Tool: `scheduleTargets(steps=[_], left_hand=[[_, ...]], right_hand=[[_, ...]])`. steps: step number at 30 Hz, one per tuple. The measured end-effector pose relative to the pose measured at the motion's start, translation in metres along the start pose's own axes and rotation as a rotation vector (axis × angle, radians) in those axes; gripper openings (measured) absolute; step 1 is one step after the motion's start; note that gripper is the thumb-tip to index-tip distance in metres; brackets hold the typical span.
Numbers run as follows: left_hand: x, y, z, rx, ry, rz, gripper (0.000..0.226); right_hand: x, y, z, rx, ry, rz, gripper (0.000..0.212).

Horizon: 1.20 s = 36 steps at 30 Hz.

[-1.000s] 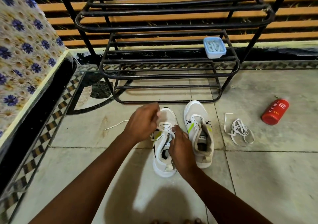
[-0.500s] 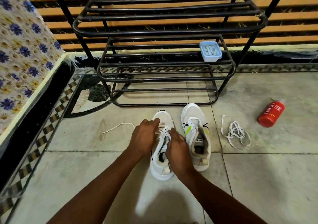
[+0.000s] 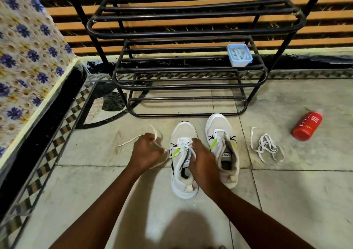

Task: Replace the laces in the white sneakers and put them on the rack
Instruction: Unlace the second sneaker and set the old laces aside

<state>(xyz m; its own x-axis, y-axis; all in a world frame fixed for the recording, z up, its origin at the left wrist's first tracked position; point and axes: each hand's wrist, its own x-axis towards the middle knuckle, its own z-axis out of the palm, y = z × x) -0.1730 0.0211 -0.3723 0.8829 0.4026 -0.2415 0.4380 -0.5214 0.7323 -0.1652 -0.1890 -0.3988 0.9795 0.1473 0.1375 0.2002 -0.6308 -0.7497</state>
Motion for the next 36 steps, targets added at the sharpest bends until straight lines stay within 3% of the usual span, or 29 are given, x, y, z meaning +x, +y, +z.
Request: scheduleTargets(steps=[4, 7, 13, 15, 20, 22, 24, 26, 27, 31, 33, 36], left_hand=[[-0.011, 0.008, 0.000, -0.071, -0.426, 0.197, 0.104], [-0.009, 0.015, 0.004, 0.000, -0.559, 0.262, 0.118], [-0.008, 0.042, -0.001, 0.470, -0.499, 0.322, 0.123], [-0.006, 0.048, 0.001, 0.599, -0.523, 0.336, 0.125], [-0.007, 0.060, -0.002, 0.663, -0.532, 0.301, 0.115], [-0.008, 0.062, -0.001, 0.695, -0.534, 0.291, 0.122], [-0.009, 0.062, 0.000, 0.697, -0.532, 0.304, 0.124], [-0.009, 0.062, 0.000, 0.708, -0.532, 0.322, 0.118], [-0.008, 0.061, 0.001, 0.732, -0.530, 0.324, 0.117], [-0.008, 0.058, 0.006, 0.812, -0.517, 0.325, 0.123], [-0.009, 0.060, 0.006, 0.836, -0.502, 0.324, 0.125], [-0.013, 0.063, 0.009, 0.902, -0.467, 0.360, 0.114]], right_hand=[[0.012, -0.006, -0.006, -0.007, -0.003, -0.104, 0.058], [0.028, -0.019, -0.009, -0.204, -0.119, -0.116, 0.045], [0.039, -0.018, -0.007, -0.441, -0.253, -0.186, 0.023], [0.038, -0.018, -0.006, -0.488, -0.259, -0.202, 0.025], [0.034, -0.016, -0.011, -0.269, -0.129, -0.153, 0.013], [0.034, -0.015, -0.009, -0.068, -0.048, -0.036, 0.008], [0.041, -0.018, -0.010, 0.111, 0.027, 0.226, 0.010], [0.053, -0.020, -0.013, 0.192, -0.018, 0.430, 0.015], [0.056, -0.019, -0.015, 0.219, -0.072, 0.433, 0.018], [0.056, -0.017, -0.028, 0.070, -0.243, 0.074, 0.029], [0.059, -0.016, -0.038, -0.031, -0.341, -0.074, 0.020], [0.065, -0.023, -0.047, -0.123, -0.466, -0.135, 0.011]])
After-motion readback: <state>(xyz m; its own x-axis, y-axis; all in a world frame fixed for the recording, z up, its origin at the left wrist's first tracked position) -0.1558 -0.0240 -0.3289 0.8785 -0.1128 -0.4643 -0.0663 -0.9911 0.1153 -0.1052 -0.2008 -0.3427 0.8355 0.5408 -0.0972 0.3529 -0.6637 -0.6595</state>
